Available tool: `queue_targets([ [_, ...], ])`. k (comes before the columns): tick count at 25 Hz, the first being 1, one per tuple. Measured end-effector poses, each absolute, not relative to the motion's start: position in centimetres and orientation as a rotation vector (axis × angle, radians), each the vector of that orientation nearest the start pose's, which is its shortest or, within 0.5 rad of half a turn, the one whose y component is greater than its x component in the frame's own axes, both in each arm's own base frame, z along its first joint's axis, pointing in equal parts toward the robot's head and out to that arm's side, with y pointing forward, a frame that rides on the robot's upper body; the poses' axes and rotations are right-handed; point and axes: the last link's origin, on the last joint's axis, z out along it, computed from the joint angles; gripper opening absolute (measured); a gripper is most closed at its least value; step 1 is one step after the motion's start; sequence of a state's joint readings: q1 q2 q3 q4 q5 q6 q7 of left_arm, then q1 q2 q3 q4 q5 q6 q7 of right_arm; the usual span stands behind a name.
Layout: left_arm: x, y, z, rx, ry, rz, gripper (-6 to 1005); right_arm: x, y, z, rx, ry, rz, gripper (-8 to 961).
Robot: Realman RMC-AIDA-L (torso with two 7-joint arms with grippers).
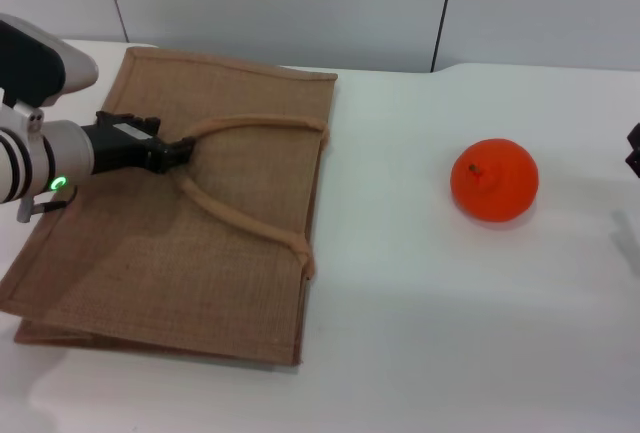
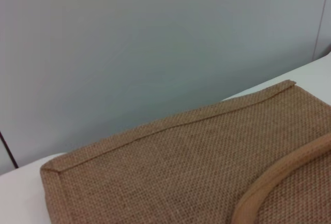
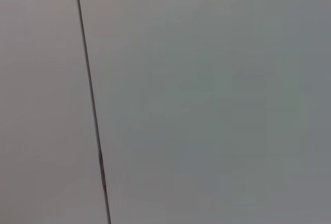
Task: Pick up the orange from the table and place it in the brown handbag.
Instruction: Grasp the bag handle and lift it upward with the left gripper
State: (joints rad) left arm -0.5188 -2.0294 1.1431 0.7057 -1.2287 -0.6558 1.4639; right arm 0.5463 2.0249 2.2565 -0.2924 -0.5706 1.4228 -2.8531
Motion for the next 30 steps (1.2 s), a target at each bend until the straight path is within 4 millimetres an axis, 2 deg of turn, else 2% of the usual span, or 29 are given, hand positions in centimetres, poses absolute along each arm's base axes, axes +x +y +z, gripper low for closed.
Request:
queue_targets([
  [20, -30.5, 41.3, 0.2, -2.188, -0.759, -0.118, 478, 33.6, 30.6, -1.1, -1.635, 0.627, 0.798, 882],
  [30, -30.8, 41.4, 0.1, -2.157, -0.78, -0.115, 337, 33.6, 30.6, -1.1, -1.635, 0.627, 0.798, 882],
])
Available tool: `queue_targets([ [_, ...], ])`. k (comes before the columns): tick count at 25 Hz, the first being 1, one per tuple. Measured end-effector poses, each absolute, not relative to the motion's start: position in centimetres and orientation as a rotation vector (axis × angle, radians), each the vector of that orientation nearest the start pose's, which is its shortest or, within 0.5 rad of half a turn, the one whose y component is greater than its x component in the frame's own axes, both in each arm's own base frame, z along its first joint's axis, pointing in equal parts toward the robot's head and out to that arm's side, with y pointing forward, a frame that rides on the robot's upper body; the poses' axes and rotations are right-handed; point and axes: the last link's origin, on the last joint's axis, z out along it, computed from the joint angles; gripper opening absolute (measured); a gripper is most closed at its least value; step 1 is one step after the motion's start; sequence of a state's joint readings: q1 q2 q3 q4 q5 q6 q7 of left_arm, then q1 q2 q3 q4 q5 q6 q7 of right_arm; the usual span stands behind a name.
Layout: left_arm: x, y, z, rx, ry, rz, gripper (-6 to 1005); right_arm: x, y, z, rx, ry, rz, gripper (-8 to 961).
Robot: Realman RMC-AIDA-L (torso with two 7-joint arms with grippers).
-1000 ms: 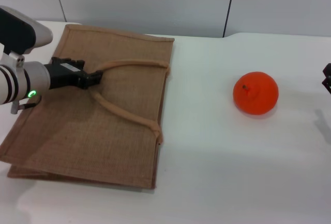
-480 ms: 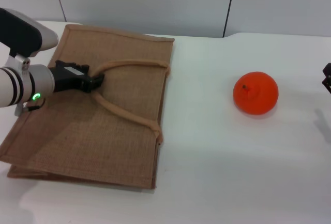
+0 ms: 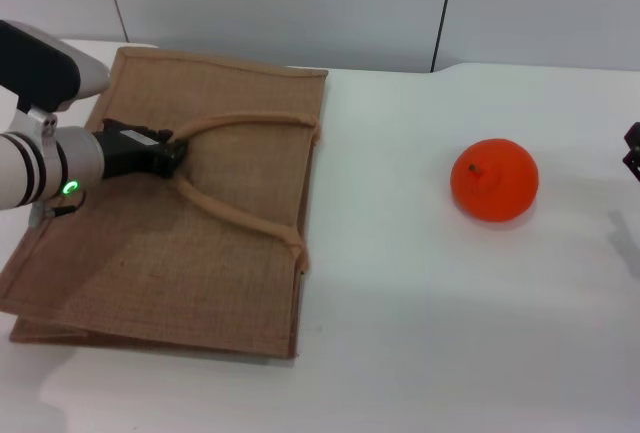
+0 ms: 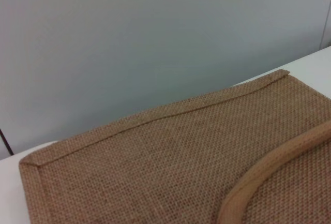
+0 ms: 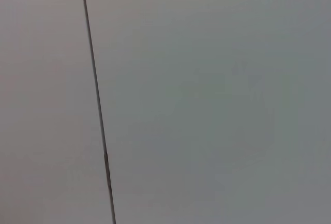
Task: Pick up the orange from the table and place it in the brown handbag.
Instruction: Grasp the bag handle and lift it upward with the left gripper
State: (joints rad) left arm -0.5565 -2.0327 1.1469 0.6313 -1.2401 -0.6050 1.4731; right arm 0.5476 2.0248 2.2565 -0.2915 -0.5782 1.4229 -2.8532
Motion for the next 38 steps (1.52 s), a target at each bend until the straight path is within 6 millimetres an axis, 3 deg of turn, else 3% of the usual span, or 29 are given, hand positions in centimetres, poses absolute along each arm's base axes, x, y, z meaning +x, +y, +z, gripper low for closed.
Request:
queue_targets([
  [6, -30.7, 41.6, 0.2, -2.153, -0.778, -0.118, 210, 33.6, 30.6, -1.1, -1.635, 0.627, 0.798, 882],
  [23, -30.3, 42.1, 0.5, -2.137, -0.762, -0.119, 130, 33.6, 30.7, -1.0, -1.635, 0.626, 0.798, 881],
  [29, -28.7, 42.9, 0.7, -2.167, -0.719, -0.154, 129, 33.7, 30.6, -1.0, -1.635, 0.626, 0.795, 881],
  [32, -26.6, 43.2, 1.7, -2.203, -0.674, -0.222, 128, 33.8, 30.6, -1.1, -1.637, 0.631, 0.791, 881],
  [38, -25.1, 43.1, 3.0, -2.219, -0.643, -0.281, 128, 33.8, 30.7, -1.4, -1.666, 0.635, 0.77, 882],
])
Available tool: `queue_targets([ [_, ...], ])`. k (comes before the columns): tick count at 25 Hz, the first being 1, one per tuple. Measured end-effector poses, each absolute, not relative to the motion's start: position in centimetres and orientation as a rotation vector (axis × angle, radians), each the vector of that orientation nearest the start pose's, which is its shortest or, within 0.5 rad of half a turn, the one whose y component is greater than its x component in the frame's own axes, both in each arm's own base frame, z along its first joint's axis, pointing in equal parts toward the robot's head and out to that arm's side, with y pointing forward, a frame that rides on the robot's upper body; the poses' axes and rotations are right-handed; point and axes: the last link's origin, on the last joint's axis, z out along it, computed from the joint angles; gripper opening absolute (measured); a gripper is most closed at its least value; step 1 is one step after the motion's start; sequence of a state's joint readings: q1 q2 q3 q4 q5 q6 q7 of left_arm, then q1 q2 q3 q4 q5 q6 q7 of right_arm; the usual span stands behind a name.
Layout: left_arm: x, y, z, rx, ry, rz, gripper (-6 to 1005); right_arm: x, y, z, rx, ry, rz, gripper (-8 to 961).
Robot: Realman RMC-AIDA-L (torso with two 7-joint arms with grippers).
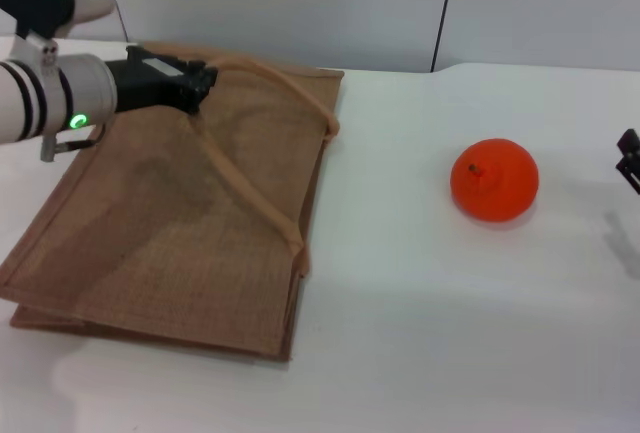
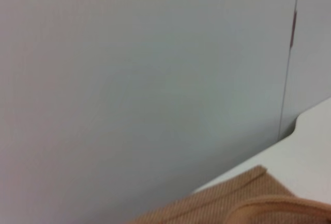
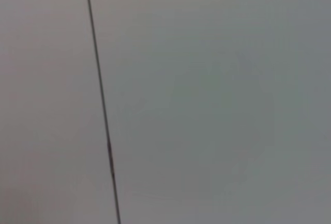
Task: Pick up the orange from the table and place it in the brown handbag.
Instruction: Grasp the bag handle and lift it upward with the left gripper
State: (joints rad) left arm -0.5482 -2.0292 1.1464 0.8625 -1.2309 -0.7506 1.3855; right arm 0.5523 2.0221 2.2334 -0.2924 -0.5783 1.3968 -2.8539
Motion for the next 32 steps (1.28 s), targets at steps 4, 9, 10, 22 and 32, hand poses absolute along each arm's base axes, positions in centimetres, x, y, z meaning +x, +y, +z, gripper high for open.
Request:
queue_targets([
  [4, -24.4, 42.7, 4.1, -2.22, -0.624, -0.294, 127, 34.0, 30.8, -1.6, -1.685, 0.642, 0.752, 882],
  [9, -23.3, 42.3, 5.4, -2.23, -0.612, -0.288, 127, 33.9, 30.8, -1.7, -1.704, 0.637, 0.745, 881],
  [10, -23.2, 42.3, 5.5, -2.231, -0.611, -0.287, 127, 33.9, 30.8, -1.8, -1.71, 0.635, 0.743, 881],
  [22, -19.8, 41.4, 9.8, -2.21, -0.498, -0.301, 127, 33.5, 31.3, -2.4, -1.783, 0.615, 0.717, 882],
  [32, -16.8, 40.5, 13.1, -2.189, -0.398, -0.326, 126, 32.6, 31.7, -3.0, -1.88, 0.593, 0.728, 883],
])
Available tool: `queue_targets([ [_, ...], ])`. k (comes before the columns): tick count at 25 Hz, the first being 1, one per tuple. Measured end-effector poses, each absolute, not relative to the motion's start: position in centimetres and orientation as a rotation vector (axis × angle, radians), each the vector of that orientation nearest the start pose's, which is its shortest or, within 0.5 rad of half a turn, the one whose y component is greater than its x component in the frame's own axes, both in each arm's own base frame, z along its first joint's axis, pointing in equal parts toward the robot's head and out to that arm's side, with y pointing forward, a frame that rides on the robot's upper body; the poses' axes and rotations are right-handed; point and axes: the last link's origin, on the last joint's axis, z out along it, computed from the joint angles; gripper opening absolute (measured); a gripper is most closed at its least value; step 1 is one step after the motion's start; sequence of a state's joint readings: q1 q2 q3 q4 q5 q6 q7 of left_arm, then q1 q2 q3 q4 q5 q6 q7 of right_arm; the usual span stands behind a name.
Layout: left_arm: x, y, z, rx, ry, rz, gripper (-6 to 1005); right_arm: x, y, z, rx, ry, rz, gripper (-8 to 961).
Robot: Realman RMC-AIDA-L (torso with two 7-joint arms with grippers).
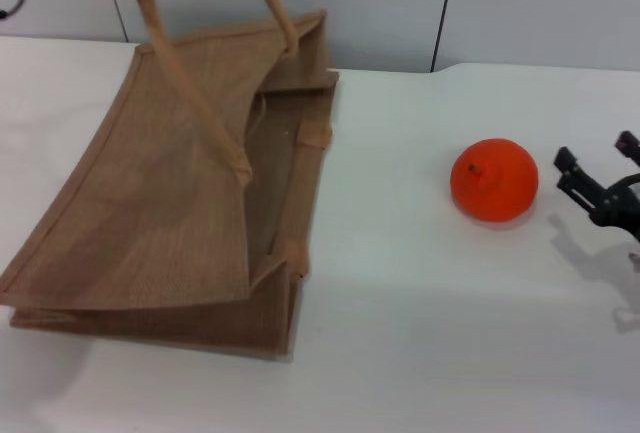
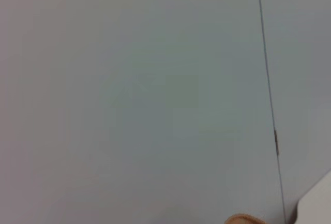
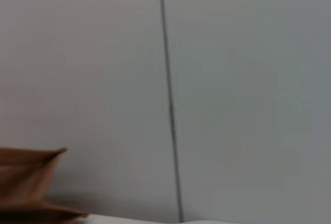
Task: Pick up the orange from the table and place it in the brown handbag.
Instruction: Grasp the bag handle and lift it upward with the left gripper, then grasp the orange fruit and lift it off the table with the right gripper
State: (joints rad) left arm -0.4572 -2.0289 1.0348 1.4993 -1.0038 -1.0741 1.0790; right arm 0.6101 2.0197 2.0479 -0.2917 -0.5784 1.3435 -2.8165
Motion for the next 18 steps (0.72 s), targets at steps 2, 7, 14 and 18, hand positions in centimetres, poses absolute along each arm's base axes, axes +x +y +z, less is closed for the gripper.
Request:
queue_targets([
  [2, -16.4, 40.3, 13.7, -2.186, -0.384, -0.324, 126, 32.4, 31.9, -3.1, -1.91, 0.583, 0.726, 884],
  [7, -15.7, 39.8, 15.0, -2.176, -0.361, -0.333, 126, 31.9, 32.2, -3.4, -1.982, 0.563, 0.73, 885],
  [14, -14.9, 39.4, 15.8, -2.164, -0.327, -0.327, 126, 30.9, 32.9, -3.6, -2.088, 0.579, 0.767, 889],
  [18, -14.7, 39.3, 15.9, -2.163, -0.321, -0.322, 126, 30.3, 33.3, -3.7, -2.141, 0.569, 0.787, 889],
])
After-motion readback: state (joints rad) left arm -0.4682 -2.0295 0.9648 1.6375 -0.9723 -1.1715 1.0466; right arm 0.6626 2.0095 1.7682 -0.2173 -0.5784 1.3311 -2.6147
